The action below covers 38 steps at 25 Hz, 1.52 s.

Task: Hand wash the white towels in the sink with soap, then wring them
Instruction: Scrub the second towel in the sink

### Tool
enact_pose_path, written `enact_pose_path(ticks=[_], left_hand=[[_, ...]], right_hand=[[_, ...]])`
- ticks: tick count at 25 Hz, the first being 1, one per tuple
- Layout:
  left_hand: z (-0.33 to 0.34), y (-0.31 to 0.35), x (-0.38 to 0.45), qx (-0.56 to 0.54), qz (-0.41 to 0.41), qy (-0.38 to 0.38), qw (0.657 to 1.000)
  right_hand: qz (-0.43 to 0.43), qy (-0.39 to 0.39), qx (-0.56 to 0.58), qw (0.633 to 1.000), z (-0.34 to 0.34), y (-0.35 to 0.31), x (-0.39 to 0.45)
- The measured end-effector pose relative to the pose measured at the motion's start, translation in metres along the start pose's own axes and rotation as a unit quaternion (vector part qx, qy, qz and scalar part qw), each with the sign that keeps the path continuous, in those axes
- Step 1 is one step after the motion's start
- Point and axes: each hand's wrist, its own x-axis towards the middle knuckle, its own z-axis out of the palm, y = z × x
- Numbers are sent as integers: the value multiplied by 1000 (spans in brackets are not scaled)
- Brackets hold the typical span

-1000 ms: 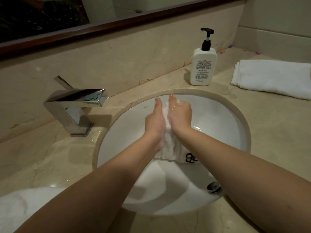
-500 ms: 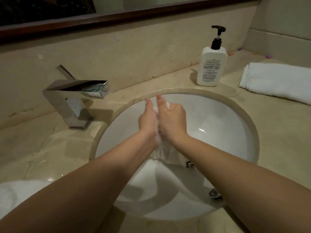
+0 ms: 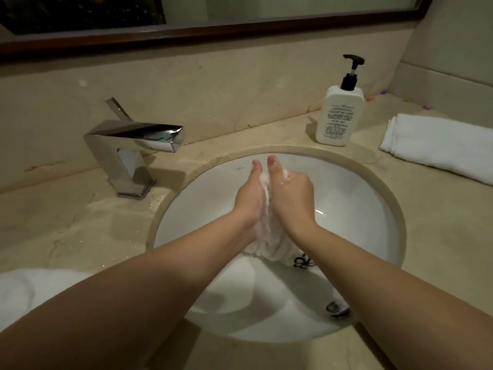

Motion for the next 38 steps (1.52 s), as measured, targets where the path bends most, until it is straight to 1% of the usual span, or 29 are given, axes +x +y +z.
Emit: enact_pose_path(ticks=[1,2,3,5,6,7,9,10,11,13,14,15,17,19,20,21,24,25,27,28,29,31,32,35,36,38], left_hand=[[-5,0,3,-28,8,5,1000],[-6,0,5,-45,10,24,999],[-6,0,7,-58,11,31,998],[1,-1,9,-38,-4,38,999],[2,1,7,-24,-4,53,998],[1,0,10,-23,-3,59,998],[-3,-2,12,-39,3,34,999],[-2,-4,12,-50,0,23,998],[-1,-6,10,-56,-9,15,998],[2,-2,5,-28,-31,-17,999],[-1,0,5,-7,-21,-17,1000],[-4,2,6,-10,-4,-8,1000],[-6,4,6,-44,9,12,999],[0,3,5,-62,-12,16,998],[3,3,3,-52,-21,15,998],[5,2,4,-42,-14,21,999],[-4,3,10,-69,-1,28,997],[-3,2,10,-67,-5,24,997],[3,2,4,-48,-18,22,998],[4,2,2,-41,-22,17,999],[3,3,3,-40,-22,20,999],[-2,6,8,-69,-23,43,996],[-3,7,6,-70,-20,39,997],[4,4,0,-33,-31,14,999],[4,4,-4,-32,-30,15,999],[5,8,-6,-49,-11,32,998]], right_hand=[[-25,-29,-16,999,7,-2,-7],[-39,-40,-25,998,11,-5,-11],[-36,-34,-31,998,13,-7,-6],[-4,12,-4,1000,8,-5,10],[0,28,13,1000,7,-2,14],[-9,25,17,1000,7,0,11],[-35,-11,0,999,12,4,-2],[-37,-17,-11,999,13,4,-3],[-18,-11,-20,1000,11,3,2],[34,25,-1,999,5,1,13],[31,29,5,999,5,1,13],[11,13,-2,1000,7,-1,8],[-19,-21,-11,1000,12,-1,0],[21,8,0,1000,8,-1,9],[46,33,18,998,5,0,14],[52,44,33,997,4,0,14],[7,-20,12,1000,10,-1,-1],[13,-18,5,1000,9,-1,0],[63,29,21,997,2,1,14],[71,44,32,996,2,3,17],[58,35,31,997,3,1,14],[18,-20,19,999,10,-1,2],[17,-21,20,999,9,-1,0],[71,38,47,996,-1,3,11],[71,31,52,996,-1,2,7],[35,-24,35,998,8,-1,-2]])
